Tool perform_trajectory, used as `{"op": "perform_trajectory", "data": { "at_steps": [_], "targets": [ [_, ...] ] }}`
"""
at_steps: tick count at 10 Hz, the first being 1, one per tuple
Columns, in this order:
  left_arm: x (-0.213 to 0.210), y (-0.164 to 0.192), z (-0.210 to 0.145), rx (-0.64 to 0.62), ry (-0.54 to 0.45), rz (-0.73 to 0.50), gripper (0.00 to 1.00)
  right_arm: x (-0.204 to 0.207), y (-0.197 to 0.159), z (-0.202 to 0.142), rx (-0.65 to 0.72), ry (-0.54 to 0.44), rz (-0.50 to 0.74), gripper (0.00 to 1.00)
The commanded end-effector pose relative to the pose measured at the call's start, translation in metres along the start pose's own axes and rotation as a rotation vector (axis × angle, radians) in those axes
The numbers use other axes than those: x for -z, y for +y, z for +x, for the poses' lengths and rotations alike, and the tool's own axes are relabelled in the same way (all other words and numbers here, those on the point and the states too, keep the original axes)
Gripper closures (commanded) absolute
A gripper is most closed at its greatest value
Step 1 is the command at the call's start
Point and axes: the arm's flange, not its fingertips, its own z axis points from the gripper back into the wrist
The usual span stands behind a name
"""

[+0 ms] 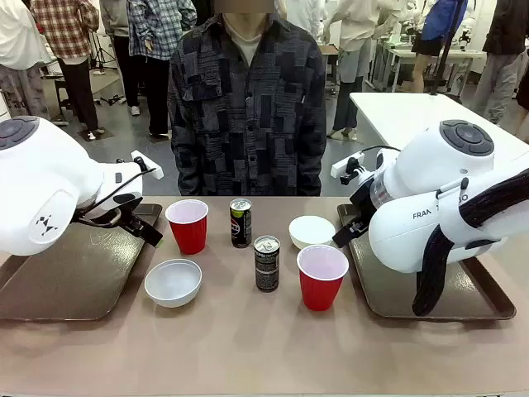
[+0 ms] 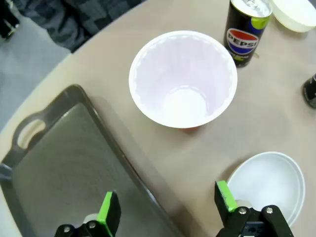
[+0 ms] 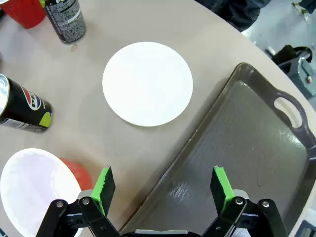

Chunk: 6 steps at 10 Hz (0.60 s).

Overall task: Prepare tableware on both trays.
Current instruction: Pick up a Picnic Bowl from the table and place it on a Handle tray.

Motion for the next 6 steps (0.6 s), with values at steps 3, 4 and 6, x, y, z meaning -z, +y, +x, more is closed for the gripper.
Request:
{"op": "perform_trajectory", "data": {
  "at_steps": [3,4,6],
  "targets": [
    [0.0,-0.0001,0.0,0.0,0.0,0.0,0.0,0.0,0.0,0.0,0.0,0.0,0.0,0.0],
    [0.0,-0.0001,0.0,0.0,0.0,0.0,0.0,0.0,0.0,0.0,0.0,0.0,0.0,0.0],
    [0.0,-0.0001,0.0,0.0,0.0,0.0,0.0,0.0,0.0,0.0,0.0,0.0,0.0,0.0]
  ]
}}
